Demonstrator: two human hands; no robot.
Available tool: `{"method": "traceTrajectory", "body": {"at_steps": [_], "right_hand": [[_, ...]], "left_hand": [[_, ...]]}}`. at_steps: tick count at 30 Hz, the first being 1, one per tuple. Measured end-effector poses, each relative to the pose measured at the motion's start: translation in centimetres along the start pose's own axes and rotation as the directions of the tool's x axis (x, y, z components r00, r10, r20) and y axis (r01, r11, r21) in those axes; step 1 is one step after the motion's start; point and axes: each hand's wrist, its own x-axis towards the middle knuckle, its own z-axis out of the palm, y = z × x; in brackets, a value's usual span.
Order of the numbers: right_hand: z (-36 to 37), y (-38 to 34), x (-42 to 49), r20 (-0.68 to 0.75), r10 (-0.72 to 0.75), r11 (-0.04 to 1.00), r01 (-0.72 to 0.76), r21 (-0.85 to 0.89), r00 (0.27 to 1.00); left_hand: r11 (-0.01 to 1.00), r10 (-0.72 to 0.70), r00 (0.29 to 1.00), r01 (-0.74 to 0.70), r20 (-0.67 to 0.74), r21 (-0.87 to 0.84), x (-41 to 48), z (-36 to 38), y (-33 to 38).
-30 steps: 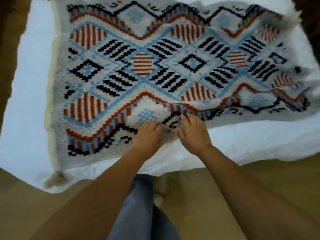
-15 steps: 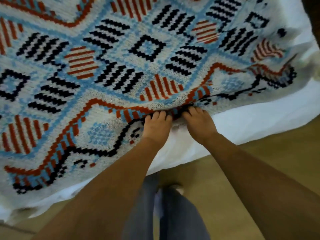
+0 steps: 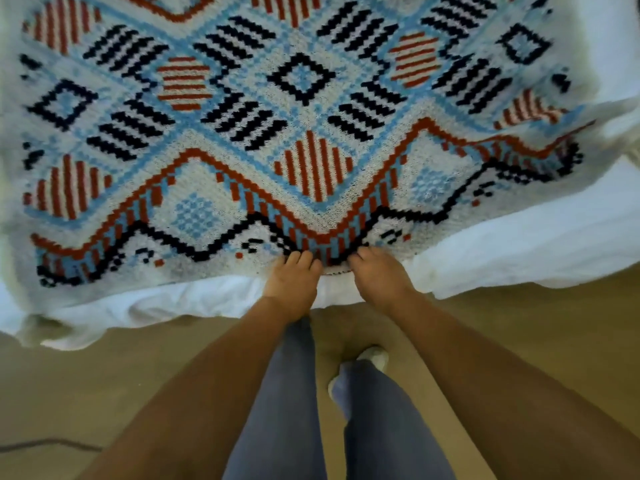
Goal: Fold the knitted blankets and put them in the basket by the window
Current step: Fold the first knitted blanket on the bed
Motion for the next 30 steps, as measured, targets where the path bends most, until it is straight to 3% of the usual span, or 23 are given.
{"method": "traceTrajectory", "body": {"at_steps": [4,7,10,13,16,21,24,27,30], "right_hand": [[-2.3,2.0,-0.6,0.041,-0.035,0.997,0.038,-0.066,0.999],[-2.9,4.6,-1.8,0.065,-0.058,0.982,0.068,-0.176,0.996],[-2.8,7.4,-1.5,0.042,-0.003,0.968,0.014,-0.252,0.999],[-2.3,7.6,-0.8,-0.026,-0.093,0.953,0.081,-0.291,0.995],[-1.8,6.6,0.0,-0.039,-0.166,0.933,0.144,-0.329,0.985],[-1.1,4.3,1.0,0.013,-0.114,0.95,0.113,-0.291,0.993],[-1.2,3.6,1.6,0.074,-0.052,0.95,0.072,-0.304,0.996],[-1.3,3.0,1.4,0.135,-0.048,0.942,0.09,-0.324,0.99],[-1.1,3.4,1.2,0.122,-0.07,0.962,0.099,-0.253,0.99]], "left_hand": [[0.975,-0.199,0.979,0.194,-0.037,-0.105,0.1,-0.6,2.6],[0.91,-0.397,0.917,0.387,-0.042,-0.148,-0.9,-0.4,1.8],[0.816,-0.571,0.82,0.572,0.038,-0.085,-2.4,0.4,-0.6],[0.733,-0.679,0.726,0.68,0.104,0.036,-3.0,0.7,-3.1],[0.761,-0.649,0.752,0.643,0.114,0.09,-2.4,0.6,-4.1],[0.803,-0.596,0.796,0.589,0.104,0.094,-1.8,0.8,-4.3],[0.856,-0.469,0.875,0.416,0.121,0.307,-2.7,0.7,-5.2],[0.814,-0.47,0.859,0.333,0.201,0.476,-4.2,1.0,-6.3],[0.81,-0.48,0.841,0.315,0.25,0.494,-4.1,0.4,-5.7]]}}
